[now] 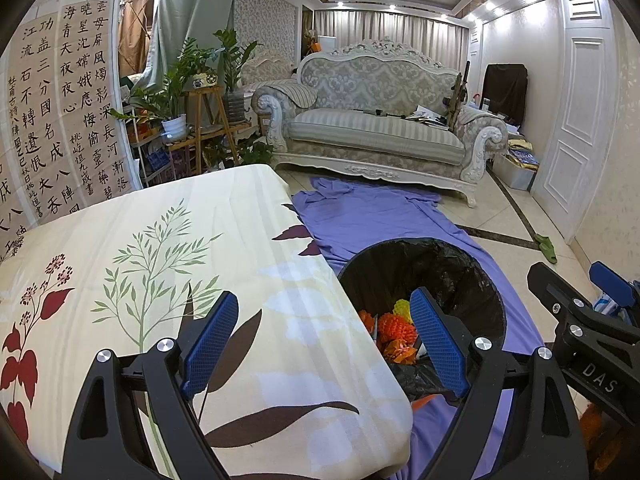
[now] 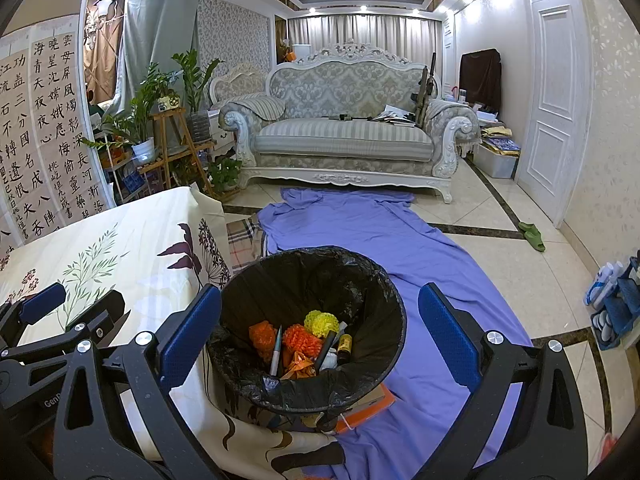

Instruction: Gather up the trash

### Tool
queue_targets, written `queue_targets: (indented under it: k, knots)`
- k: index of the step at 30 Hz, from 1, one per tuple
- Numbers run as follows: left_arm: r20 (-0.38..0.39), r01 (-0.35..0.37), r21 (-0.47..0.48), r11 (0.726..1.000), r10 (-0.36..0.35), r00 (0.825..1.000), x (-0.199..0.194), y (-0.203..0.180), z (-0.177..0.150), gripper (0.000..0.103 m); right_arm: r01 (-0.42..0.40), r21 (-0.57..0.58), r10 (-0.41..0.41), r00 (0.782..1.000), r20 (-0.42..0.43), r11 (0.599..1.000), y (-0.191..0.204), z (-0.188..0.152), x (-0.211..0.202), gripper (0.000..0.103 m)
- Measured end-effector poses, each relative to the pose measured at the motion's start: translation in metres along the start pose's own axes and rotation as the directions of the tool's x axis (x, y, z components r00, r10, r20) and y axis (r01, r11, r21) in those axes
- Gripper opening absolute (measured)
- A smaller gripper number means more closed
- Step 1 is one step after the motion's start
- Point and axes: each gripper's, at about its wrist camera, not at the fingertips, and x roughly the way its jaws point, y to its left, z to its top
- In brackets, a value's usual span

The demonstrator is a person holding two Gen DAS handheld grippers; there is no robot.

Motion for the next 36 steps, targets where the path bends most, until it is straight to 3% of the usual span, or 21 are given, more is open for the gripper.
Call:
queue_targets:
  k: [36]
  knots:
    - [0.026, -0.008, 0.008, 1.0, 0.008, 1.0, -0.0039, 0.0012, -0.0052, 0.085, 0.0, 0.0, 0.0, 1.0, 0.0, 1.0, 0.0004, 0.0016, -0.0004, 0.096]
